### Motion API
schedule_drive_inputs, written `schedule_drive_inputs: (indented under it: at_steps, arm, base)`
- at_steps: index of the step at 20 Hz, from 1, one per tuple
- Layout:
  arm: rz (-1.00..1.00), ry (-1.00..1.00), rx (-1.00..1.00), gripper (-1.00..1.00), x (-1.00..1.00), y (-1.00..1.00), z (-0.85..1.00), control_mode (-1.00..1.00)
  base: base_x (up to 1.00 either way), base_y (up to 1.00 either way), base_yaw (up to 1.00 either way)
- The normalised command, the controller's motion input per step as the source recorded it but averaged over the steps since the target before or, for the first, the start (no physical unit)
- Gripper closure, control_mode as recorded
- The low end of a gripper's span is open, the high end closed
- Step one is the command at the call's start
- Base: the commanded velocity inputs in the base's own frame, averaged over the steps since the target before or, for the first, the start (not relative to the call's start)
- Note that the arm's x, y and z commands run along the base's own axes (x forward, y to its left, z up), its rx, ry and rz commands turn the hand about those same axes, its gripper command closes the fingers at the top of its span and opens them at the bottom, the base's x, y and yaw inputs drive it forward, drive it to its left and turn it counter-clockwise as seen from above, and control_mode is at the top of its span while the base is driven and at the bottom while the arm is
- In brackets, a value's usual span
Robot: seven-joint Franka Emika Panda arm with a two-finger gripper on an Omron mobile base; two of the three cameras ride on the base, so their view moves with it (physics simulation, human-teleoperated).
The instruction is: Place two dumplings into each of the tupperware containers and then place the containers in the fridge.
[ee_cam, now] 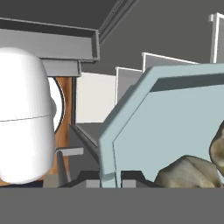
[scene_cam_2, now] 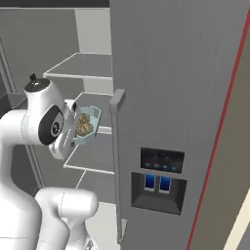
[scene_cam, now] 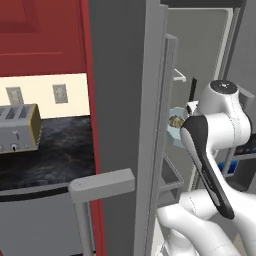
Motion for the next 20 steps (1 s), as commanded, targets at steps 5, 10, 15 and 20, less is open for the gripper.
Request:
schedule_drive_inputs:
  at_steps: [5, 10, 15, 20]
  arm:
    - [0.0, 0.0, 0.0, 1.0, 0.0, 0.0, 0.0, 1.0]
    - [0.0, 0.0, 0.0, 1.0, 0.0, 0.0, 0.0, 1.0]
    - [0.0, 0.0, 0.0, 1.0, 0.0, 0.0, 0.0, 1.0]
    - [0.0, 0.0, 0.0, 1.0, 0.0, 0.0, 0.0, 1.0]
  base:
    - [0.0, 0.36, -0.17]
    - [0.0, 0.26, -0.15]
    - [0.03, -0.09, -0.06]
    - [0.35, -0.4, -0.01]
